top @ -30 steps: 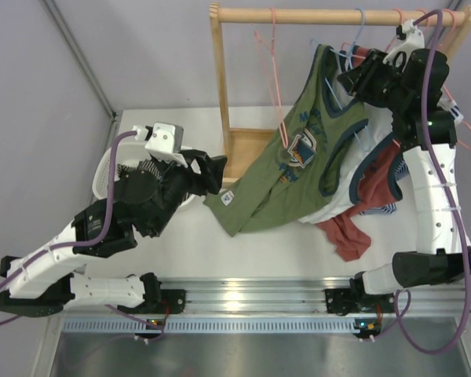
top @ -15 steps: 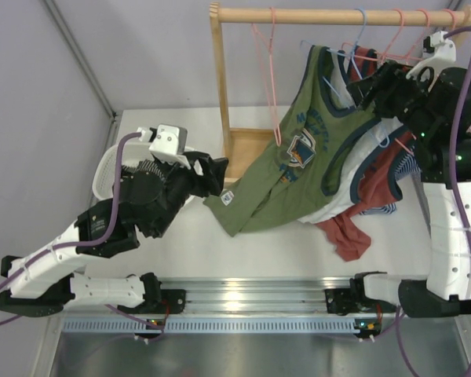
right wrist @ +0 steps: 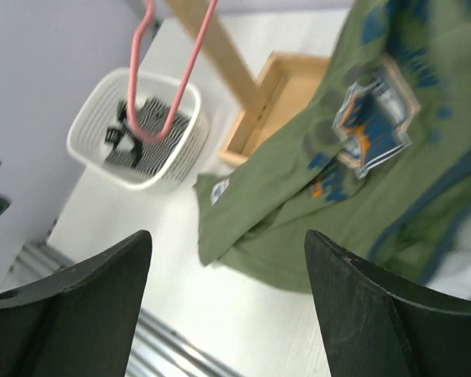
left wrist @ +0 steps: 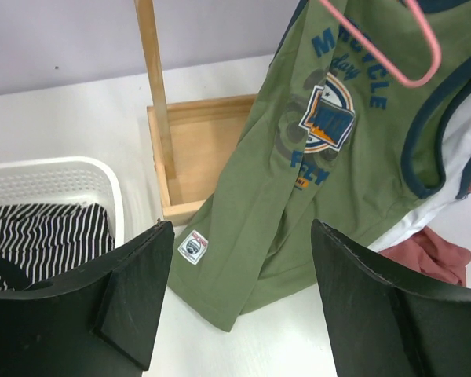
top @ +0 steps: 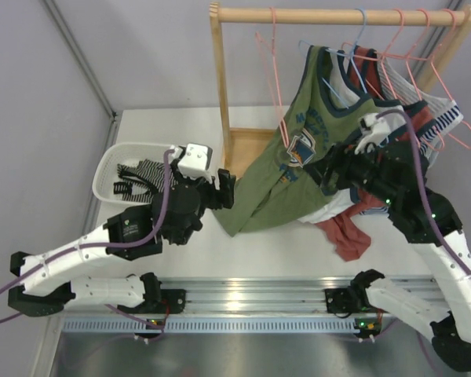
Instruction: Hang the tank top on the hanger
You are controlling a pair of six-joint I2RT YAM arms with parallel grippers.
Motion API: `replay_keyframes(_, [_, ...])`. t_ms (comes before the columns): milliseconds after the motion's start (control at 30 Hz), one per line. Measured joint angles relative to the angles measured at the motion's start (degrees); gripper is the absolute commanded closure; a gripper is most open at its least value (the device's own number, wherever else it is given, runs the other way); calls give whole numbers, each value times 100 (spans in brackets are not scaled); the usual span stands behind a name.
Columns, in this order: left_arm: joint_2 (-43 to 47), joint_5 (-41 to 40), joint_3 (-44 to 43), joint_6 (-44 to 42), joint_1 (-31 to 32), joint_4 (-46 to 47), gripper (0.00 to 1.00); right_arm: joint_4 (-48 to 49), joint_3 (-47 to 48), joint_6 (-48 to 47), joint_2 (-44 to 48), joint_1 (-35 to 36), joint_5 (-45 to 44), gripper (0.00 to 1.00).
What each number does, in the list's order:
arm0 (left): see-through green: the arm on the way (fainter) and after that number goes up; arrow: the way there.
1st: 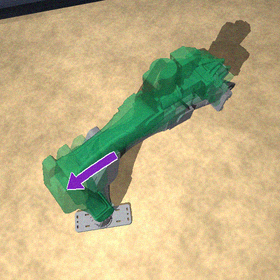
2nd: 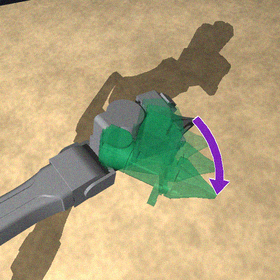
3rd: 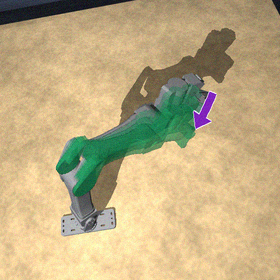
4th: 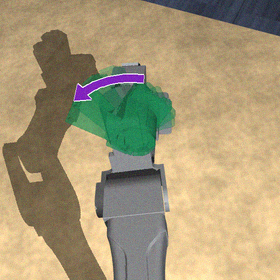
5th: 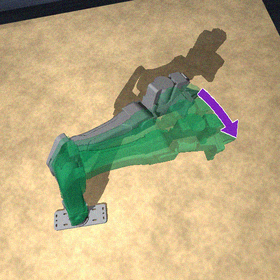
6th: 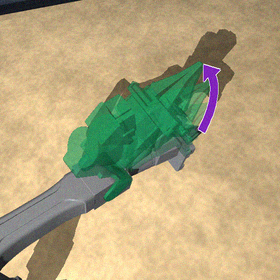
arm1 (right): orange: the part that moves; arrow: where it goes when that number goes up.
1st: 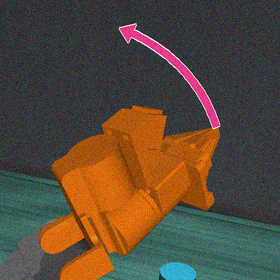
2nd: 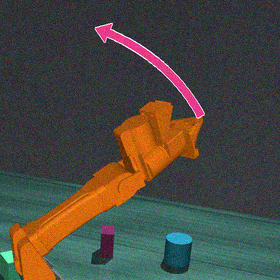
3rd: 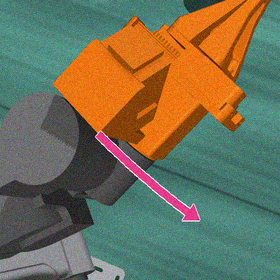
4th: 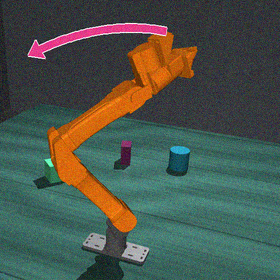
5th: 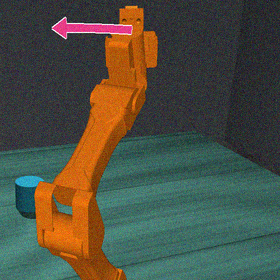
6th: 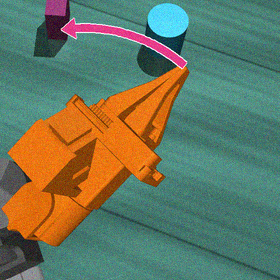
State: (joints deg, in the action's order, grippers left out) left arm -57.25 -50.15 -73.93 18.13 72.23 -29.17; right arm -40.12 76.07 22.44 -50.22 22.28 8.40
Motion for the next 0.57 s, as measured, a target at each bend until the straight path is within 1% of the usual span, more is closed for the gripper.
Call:
replay_keyframes(33, [-15,-33,87,52,0,13,24,20,-175,63,46,385,-138,22])
replay_keyframes(100, [-26,-90,295,186,0,4,24,92,-573,188,111,918,-400,22])
replay_keyframes(167, [-26,-149,479,332,0,-2,24,175,-1023,343,199,1209,-638,21])
replay_keyframes(267, [2,-225,782,616,0,-17,23,208,-1742,597,387,1458,-892,20])
replay_keyframes(400, [15,-264,1095,1034,-2,-197,23,367,-2544,879,647,1650,-992,20])
replay_keyframes(500, [22,-289,1266,1311,-2,-282,23,426,-2811,986,684,1661,-990,20])
replay_keyframes(567, [28,-291,1331,1467,-2,-337,24,476,-2837,1003,638,1661,-988,18])
